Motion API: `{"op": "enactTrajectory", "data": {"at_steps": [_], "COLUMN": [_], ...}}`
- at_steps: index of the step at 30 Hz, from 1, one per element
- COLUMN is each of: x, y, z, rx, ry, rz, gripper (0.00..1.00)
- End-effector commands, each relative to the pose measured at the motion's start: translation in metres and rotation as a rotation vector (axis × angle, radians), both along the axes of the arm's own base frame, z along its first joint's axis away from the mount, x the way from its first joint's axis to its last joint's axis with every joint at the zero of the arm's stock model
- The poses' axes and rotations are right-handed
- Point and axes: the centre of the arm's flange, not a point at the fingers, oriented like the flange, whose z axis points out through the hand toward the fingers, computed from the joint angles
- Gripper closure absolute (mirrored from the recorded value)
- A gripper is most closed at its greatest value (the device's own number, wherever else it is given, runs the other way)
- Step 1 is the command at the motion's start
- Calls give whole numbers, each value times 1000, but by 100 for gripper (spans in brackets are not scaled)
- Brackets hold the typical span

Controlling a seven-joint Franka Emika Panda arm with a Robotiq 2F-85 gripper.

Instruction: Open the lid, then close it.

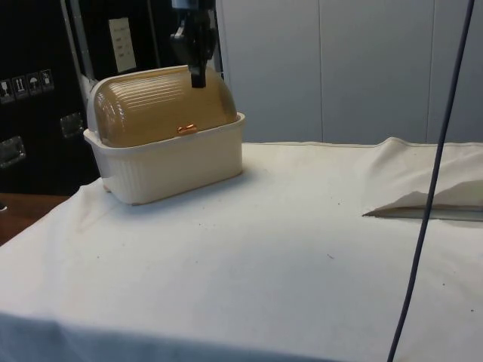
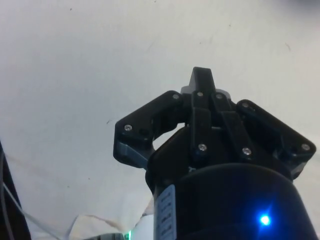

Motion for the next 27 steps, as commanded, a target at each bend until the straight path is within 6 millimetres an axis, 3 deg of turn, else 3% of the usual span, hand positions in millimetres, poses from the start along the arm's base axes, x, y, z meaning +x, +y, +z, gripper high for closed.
{"op": "enactTrajectory", "data": {"at_steps": [1, 14, 27], "x": [-2, -6, 0], "y": [-4, -32, -43], "z": [-4, -45, -77], "rx": [9, 19, 29], "ry": [-16, -51, -75], "rz": [0, -7, -62], "gripper": [100, 100, 100]}}
